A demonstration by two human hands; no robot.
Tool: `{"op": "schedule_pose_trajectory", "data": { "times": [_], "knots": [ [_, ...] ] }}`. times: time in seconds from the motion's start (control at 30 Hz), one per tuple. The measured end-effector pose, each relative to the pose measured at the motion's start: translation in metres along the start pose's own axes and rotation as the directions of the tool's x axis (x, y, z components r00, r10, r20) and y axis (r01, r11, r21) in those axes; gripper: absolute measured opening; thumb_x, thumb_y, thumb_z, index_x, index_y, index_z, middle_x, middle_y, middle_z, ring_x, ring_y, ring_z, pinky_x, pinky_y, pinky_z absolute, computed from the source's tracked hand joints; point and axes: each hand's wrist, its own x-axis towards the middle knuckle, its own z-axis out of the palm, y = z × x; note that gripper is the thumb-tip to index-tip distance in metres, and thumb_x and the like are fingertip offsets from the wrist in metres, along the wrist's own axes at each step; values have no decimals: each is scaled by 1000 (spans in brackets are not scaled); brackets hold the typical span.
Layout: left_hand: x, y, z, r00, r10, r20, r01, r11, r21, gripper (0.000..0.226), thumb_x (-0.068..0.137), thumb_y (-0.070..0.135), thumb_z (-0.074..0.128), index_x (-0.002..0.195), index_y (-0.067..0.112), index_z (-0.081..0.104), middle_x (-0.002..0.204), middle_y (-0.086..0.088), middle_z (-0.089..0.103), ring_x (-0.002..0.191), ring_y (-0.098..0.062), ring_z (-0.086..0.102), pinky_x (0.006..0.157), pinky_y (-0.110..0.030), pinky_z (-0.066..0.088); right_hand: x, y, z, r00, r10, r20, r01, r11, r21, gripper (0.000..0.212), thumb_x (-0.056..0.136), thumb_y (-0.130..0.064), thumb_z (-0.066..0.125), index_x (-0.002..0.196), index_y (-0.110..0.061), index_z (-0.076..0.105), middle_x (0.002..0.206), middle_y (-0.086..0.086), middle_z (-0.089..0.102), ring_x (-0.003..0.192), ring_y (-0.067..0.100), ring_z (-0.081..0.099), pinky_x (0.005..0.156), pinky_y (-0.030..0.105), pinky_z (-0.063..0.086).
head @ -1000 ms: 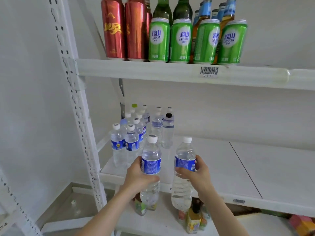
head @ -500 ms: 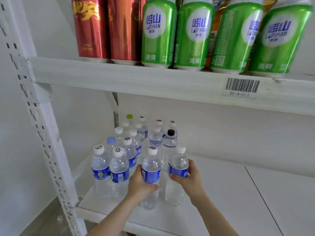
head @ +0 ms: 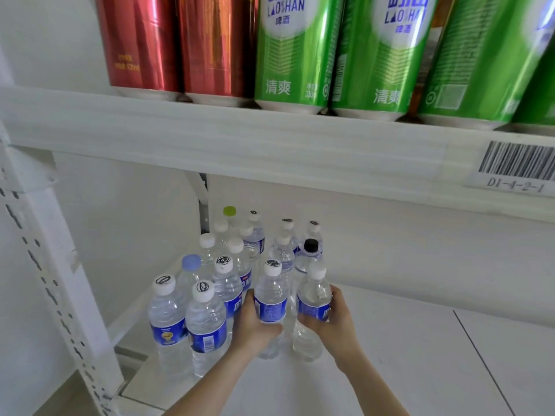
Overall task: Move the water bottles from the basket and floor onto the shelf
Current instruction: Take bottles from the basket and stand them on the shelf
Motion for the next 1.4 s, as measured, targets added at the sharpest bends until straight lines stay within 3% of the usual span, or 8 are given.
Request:
{"op": "schedule_pose_trajectory", "data": {
  "times": [0.17,0.2,0.3,0.47,0.67,1.17,1.3,1.4],
  "knots": [
    [-16,-19,2,1000,8,-1,-8,999,35,70,54,0,77,108,34,48,97,14,66,87,-1,62,65,-8,45,-14,21,-9,998,55,18,-53,997,-62,81,60,-5,89,126,-28,50,115,-13,65,105,9,62,84,25,51],
    [-19,-25,3,1000,11,-2,-11,999,47,74,55,0,77,115,33,48,101,13,66,91,-4,62,69,-10,47,-19,27,-10,997,80,21,-78,994,-78,84,58,-4,90,127,-28,49,118,-13,63,106,10,62,85,27,52],
    [-25,-37,7,1000,3,-29,-1,996,93,78,58,3,77,129,19,50,110,0,68,101,-20,65,88,-39,52,-26,42,-7,994,112,-7,-112,986,-126,73,60,-3,89,121,-27,55,113,-9,66,101,13,65,82,25,52],
    [-20,-41,13,998,-4,-61,11,994,108,84,60,3,77,137,18,47,113,-3,68,103,-24,65,92,-43,51,-20,43,4,989,133,-71,-140,983,-115,58,66,-2,85,113,-25,58,103,-6,68,92,17,67,70,20,51],
    [-8,-34,18,998,-7,-60,14,994,104,85,65,-1,78,141,15,43,123,-5,63,113,-24,60,98,-43,47,-11,39,9,990,131,-61,-137,985,-106,57,70,-1,82,116,-23,56,104,-5,67,95,22,66,83,34,54],
    [16,-29,14,995,-58,87,35,971,238,90,72,9,80,147,17,32,137,-3,57,123,-21,55,102,-34,45,4,38,10,987,155,-32,-158,981,-110,54,73,1,80,112,-27,56,101,-7,67,89,15,68,61,13,51],
    [13,-28,11,992,-62,113,27,956,291,94,76,7,74,153,22,21,139,-3,55,122,-22,55,99,-32,46,2,40,12,983,176,-47,-182,970,-164,53,74,-7,80,116,-28,54,104,-6,66,86,14,66,59,12,48],
    [-3,-34,7,988,-68,138,10,925,380,92,82,2,58,155,25,7,142,-5,48,123,-24,52,97,-30,45,-10,42,11,979,185,-89,-204,926,-317,59,78,-21,79,128,-25,50,117,0,65,93,17,63,73,24,50]
  ]
}}
